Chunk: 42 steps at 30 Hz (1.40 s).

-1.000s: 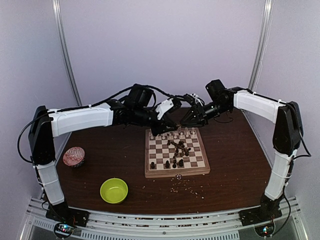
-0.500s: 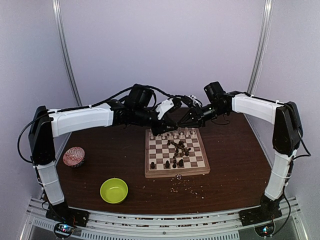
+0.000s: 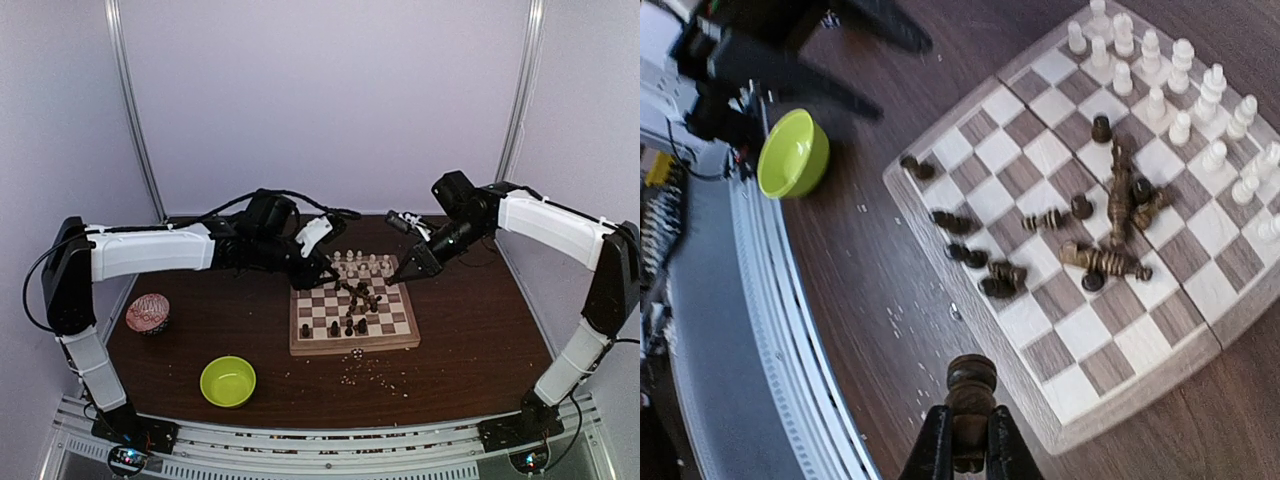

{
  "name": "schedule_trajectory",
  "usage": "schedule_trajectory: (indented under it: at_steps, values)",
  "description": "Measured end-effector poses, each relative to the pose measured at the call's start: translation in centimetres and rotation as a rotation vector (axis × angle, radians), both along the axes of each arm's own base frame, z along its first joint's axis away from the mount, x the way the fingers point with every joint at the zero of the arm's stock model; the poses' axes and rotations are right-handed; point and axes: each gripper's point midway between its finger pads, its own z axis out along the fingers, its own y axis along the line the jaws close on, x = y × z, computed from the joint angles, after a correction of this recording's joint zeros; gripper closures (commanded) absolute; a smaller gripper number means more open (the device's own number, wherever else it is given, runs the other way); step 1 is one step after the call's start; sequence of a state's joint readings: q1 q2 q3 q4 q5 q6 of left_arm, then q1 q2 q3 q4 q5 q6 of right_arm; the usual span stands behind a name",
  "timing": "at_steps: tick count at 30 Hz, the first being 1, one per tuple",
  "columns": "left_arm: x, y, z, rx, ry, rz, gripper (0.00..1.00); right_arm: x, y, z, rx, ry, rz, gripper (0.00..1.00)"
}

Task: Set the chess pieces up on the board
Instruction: Place the knight at b8.

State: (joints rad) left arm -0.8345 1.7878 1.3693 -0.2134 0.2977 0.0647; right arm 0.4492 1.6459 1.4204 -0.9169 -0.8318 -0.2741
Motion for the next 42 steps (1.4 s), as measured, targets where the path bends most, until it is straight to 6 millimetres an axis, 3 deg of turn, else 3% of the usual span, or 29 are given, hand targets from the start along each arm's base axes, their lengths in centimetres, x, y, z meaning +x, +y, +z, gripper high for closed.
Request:
schedule_trajectory:
  at_steps: [4, 8, 11, 20, 29, 42]
  values:
    - [0.2, 2.4, -0.8, -0.004, 0.039, 0.086, 0.60, -2.6, -2.5, -3.1, -0.171, -0.115, 0.062, 0.96]
    - [1.4, 4.1, -0.6, -0.014, 0.038, 0.175, 0.60, -4.8, -3.0, -6.9, -0.328, -0.168, 0.162, 0.96]
    - [2.2, 4.7, -0.4, -0.019, 0.034, 0.222, 0.60, -5.7, -2.7, -8.3, -0.402, -0.213, 0.226, 0.96]
    - [2.8, 5.4, -0.9, -0.015, 0.043, 0.281, 0.60, -4.3, -1.3, -10.4, -0.502, -0.286, 0.262, 0.95]
    - [3.2, 5.4, -0.7, -0.025, 0.037, 0.301, 0.60, -2.5, -0.5, -10.8, -0.526, -0.307, 0.250, 0.94]
    - [3.2, 5.5, -0.7, -0.025, 0.037, 0.305, 0.60, -2.3, -0.2, -12.2, -0.546, -0.277, 0.262, 0.92]
